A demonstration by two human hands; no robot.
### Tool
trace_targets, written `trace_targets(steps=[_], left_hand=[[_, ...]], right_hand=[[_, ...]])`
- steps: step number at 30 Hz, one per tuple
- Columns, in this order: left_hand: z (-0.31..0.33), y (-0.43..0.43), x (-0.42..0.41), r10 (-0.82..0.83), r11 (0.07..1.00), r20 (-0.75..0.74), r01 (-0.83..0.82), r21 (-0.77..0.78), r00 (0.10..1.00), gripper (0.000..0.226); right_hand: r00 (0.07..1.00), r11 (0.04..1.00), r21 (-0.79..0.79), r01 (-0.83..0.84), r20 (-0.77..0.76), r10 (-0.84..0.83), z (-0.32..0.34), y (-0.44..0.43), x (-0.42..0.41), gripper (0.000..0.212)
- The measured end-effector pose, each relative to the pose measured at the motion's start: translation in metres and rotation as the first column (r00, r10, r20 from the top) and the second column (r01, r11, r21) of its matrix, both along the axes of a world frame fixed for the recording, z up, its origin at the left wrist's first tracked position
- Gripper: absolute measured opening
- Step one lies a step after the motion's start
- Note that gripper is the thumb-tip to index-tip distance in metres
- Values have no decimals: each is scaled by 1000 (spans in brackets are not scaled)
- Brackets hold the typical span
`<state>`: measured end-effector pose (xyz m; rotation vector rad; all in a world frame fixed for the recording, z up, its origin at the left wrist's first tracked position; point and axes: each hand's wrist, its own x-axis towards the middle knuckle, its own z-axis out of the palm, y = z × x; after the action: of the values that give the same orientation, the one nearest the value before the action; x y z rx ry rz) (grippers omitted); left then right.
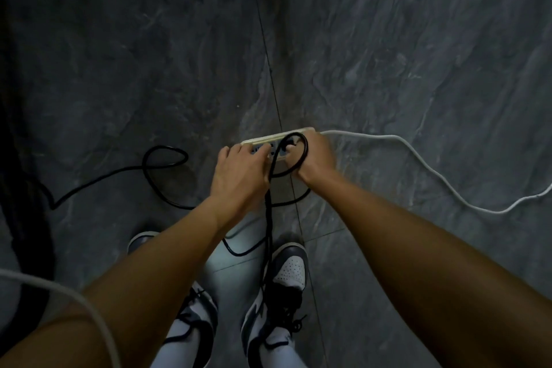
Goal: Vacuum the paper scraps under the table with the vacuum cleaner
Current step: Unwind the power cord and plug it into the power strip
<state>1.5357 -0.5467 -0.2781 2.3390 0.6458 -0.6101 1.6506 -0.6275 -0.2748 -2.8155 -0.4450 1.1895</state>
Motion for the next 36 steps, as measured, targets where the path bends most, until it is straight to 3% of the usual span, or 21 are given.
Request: trace_targets(steps=[4,7,11,18,26,30,36], left_hand=[[3,-4,-9,-11,1000,-31,11,-8,999,40],[1,-7,-19,-28,999,-50,28,-18,998,39],[-3,-9,-22,-22,999,-47,21,-24,999,38],[-10,-20,-19,-20,1000,-26,20,-6,999,34],[-12,-20,-16,-12,999,6,12,30,1000,32],[-15,-17,-13,0,999,-3,0,33,1000,32],[-15,-7,-3,9,1000,-19,-8,26,1000,43]], right_hand=[[995,999,15,43,92,-44,0,-22,-23,25],[992,994,30,107,72,-109,-6,-36,-27,24],[995,998,41,39,88,-42,-10,-41,-20,31],[994,997,82,-8,105,-1,-16,-35,-18,28],[989,993,22,120,79,-122,-18,-24,-19,25],[999,999,-22,26,21,-26,-14,-6,-2,12],[999,997,-73,-39,27,41,-23,11,1,11]])
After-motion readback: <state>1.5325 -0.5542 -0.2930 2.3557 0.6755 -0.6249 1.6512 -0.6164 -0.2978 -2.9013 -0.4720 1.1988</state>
